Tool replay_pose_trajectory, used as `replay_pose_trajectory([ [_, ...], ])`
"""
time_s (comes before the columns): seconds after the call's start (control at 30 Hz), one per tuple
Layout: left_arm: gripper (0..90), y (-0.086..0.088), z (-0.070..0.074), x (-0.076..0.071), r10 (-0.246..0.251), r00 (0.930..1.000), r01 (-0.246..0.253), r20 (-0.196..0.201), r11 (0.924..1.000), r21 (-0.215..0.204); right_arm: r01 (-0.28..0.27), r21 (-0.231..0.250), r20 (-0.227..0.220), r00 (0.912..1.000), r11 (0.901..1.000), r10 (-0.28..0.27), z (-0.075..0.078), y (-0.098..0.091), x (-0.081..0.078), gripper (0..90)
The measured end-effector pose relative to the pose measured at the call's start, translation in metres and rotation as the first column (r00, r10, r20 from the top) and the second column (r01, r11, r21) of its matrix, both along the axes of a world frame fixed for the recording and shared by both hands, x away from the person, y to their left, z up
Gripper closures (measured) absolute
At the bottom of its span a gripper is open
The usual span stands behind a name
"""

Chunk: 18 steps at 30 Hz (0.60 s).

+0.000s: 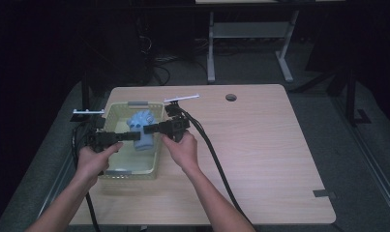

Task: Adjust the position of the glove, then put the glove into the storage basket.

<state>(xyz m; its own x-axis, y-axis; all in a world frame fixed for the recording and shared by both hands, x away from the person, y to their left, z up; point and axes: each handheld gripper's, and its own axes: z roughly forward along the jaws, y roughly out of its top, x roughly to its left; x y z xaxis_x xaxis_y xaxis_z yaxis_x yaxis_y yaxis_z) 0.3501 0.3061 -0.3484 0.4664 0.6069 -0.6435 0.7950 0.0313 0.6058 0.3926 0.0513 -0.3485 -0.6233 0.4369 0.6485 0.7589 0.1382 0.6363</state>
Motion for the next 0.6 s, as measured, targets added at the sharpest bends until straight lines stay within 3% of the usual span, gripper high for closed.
replay_pose_trajectory([
  [0.13,72.1,0.009,0.001,0.001,0.008,0.9999,-0.008,-0.007,1.0,-0.003,-0.006,0.005,-0.005,1.0,1.0,0.006,0.001,0.007,0.002,81.3],
  [0.27,72.1,0.015,0.003,0.001,0.004,1.0,-0.004,0.004,0.9996,0.026,-0.01,0.014,-0.01,0.9999,0.9999,0.01,-0.003,0.014,0.003,81.3],
  [0.6,72.1,0.028,0.0,0.003,0.006,0.9999,-0.005,-0.012,0.9983,0.058,-0.015,0.024,-0.037,0.9992,0.9996,0.016,-0.014,0.03,0.007,81.3],
])
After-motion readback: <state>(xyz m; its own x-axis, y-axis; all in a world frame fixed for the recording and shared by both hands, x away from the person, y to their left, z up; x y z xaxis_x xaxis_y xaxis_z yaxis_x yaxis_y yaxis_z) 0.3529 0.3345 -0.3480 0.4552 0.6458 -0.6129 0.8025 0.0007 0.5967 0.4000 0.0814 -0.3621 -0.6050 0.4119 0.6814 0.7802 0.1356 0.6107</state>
